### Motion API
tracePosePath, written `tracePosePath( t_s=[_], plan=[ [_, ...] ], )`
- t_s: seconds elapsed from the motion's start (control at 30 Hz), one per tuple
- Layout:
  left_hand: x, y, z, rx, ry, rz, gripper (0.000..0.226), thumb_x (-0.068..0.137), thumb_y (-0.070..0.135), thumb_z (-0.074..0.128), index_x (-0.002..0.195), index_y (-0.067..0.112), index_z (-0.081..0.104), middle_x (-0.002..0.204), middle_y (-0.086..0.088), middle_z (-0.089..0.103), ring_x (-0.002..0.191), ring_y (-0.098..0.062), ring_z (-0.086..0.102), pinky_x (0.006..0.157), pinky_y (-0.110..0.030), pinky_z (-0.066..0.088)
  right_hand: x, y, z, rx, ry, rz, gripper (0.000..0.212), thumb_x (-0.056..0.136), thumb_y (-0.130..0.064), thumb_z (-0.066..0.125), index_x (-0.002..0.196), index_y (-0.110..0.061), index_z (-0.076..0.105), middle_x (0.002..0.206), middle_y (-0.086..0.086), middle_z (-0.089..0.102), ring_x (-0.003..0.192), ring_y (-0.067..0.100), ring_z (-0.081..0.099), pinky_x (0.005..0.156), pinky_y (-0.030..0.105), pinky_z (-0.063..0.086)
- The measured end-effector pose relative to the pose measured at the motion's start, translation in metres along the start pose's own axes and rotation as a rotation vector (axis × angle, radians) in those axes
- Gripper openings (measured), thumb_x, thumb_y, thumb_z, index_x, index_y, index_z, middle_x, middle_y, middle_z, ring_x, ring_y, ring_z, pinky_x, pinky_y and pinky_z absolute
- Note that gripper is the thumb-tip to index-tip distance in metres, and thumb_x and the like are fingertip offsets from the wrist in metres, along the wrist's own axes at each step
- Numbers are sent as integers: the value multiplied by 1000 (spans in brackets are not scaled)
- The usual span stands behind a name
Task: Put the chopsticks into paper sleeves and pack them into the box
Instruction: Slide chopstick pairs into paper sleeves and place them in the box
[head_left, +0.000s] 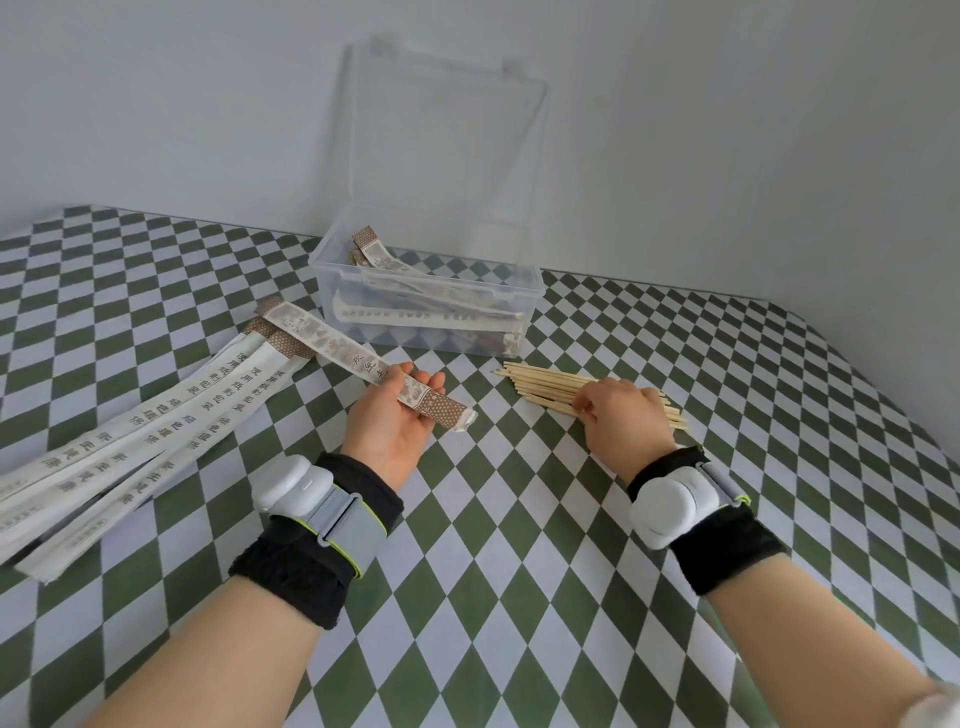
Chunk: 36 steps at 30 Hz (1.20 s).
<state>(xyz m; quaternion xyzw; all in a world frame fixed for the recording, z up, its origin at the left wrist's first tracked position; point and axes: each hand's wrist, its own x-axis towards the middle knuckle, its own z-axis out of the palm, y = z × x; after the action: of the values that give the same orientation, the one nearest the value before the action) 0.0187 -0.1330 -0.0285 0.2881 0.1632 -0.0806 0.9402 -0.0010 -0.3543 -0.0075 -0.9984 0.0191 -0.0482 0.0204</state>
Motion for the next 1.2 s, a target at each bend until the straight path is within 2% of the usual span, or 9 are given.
tracePosePath(
  t_s=[0.13,0.33,0.53,0.6,0.7,0.8,0.97,1.1,1.2],
  plan=[
    [-2,1,2,9,-4,17,18,101,18,39,87,10,48,82,-5,52,83,-21,60,78,-34,50,3,-4,-7,136,-183,48,12,92,-26,50,98,-21,60,98,0,62,88,19,56,87,32,47],
    [-4,2,3,8,-1,25,18,101,18,38,89,10,48,84,-7,51,83,-21,59,82,-35,50,3,-11,-7,80,-281,55,18,93,-28,47,101,-16,58,96,4,60,87,19,55,82,29,48],
    [-3,1,2,30,4,17,17,101,19,39,90,10,48,82,-6,50,83,-21,60,82,-36,49,-6,-22,-2,-7,-180,40,19,94,-20,44,107,-11,54,97,5,57,86,19,53,81,31,47],
    [-2,1,1,38,6,25,17,101,20,39,90,10,48,84,-6,50,83,-20,59,82,-36,50,-10,-25,0,67,-126,54,17,94,-16,42,108,-8,50,99,8,56,86,20,51,79,31,47],
    [-2,2,0,61,10,46,15,101,21,39,92,11,48,86,-7,48,83,-20,59,82,-35,49,-18,-34,1,272,6,71,6,95,-14,40,99,-10,43,85,7,56,70,21,51,66,34,48],
    [-2,1,1,74,0,57,13,100,21,40,94,12,48,87,-7,48,84,-20,59,87,-37,48,-32,-44,8,425,114,-51,11,98,-22,37,99,-13,44,78,3,55,63,20,51,59,35,48],
    [-1,1,0,64,-39,59,12,99,20,42,108,11,44,85,-6,47,84,-20,57,87,-37,49,-42,-46,23,508,199,-310,30,97,-24,36,115,-15,57,92,-2,60,71,13,51,61,26,46],
    [1,1,-2,67,-60,59,17,99,19,44,113,11,40,85,-6,48,84,-20,58,84,-37,50,-41,-45,28,408,247,-366,36,93,-24,33,116,-15,59,85,2,59,64,12,45,50,13,30],
    [2,1,-3,58,-64,69,19,98,19,44,115,12,39,86,-6,47,85,-20,58,89,-38,48,-41,-45,31,339,264,-359,33,92,-23,36,113,-16,62,80,0,59,61,10,41,47,12,23]
  ],
)
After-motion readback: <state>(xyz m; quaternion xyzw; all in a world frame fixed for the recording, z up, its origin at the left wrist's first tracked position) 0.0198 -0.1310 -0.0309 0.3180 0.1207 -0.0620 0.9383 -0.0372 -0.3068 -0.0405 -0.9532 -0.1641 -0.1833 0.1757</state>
